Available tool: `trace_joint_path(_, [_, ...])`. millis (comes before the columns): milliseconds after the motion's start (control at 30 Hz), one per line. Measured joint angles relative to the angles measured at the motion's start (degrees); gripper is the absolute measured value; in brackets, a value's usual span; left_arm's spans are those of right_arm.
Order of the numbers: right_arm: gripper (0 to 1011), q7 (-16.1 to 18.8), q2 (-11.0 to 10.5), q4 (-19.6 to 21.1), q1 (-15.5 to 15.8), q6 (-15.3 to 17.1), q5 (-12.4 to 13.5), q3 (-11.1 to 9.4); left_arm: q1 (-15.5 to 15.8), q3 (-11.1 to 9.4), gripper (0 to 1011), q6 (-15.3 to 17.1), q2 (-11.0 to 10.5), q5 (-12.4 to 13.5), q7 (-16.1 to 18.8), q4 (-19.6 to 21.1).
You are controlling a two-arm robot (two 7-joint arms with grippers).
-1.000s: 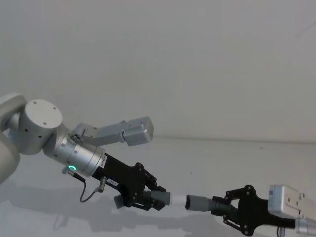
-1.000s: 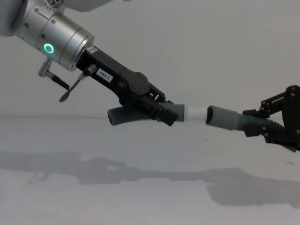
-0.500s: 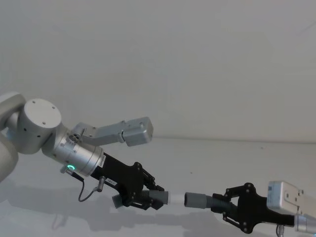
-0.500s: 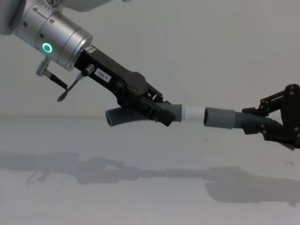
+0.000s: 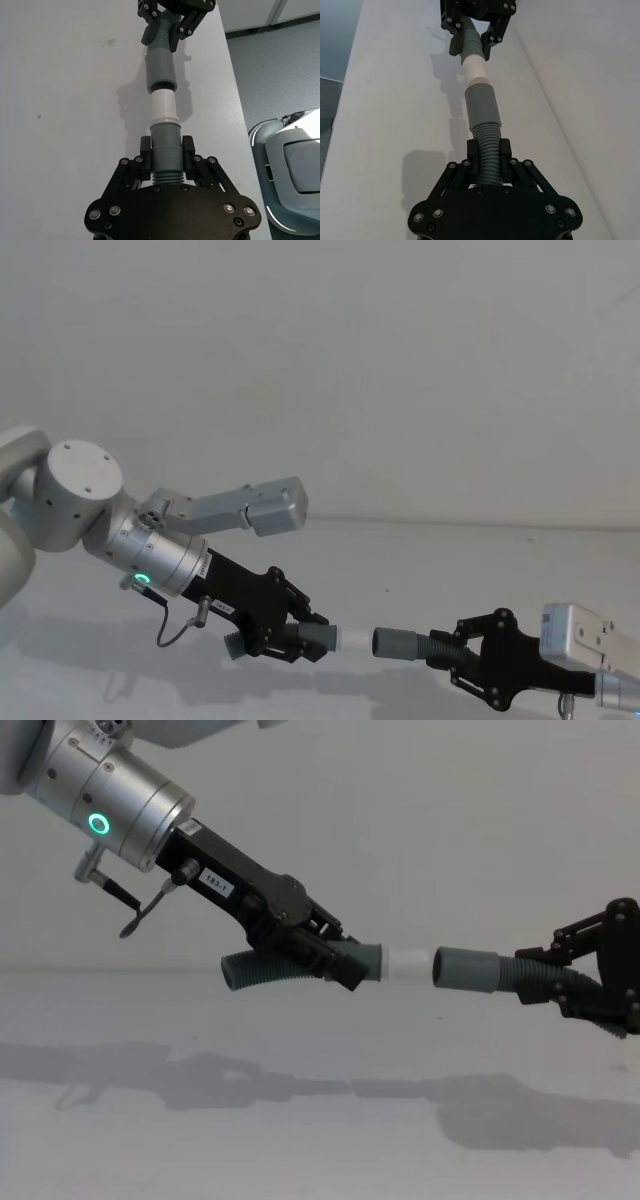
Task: Use both hands to pick up one end of the pipe from the table, align the ends, and insert them.
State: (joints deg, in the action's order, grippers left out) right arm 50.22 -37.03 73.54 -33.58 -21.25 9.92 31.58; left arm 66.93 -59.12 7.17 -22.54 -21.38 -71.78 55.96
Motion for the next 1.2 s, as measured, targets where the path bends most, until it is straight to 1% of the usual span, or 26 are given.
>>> trace_joint_path(600, [226, -0.2, -0.4, 0.03, -0.22, -0.26, 0.46, 0.8, 0.11, 0.49, 327, -1.37, 1.13, 0.68, -0.32, -1.92])
trace_joint_path(1200, [226, -0.83, -0.77, 0.22, -0.44, -0.13, 0.9, 1.42, -0.2, 0.48, 327, -1.33, 1.28, 0.6, -0.63, -1.76])
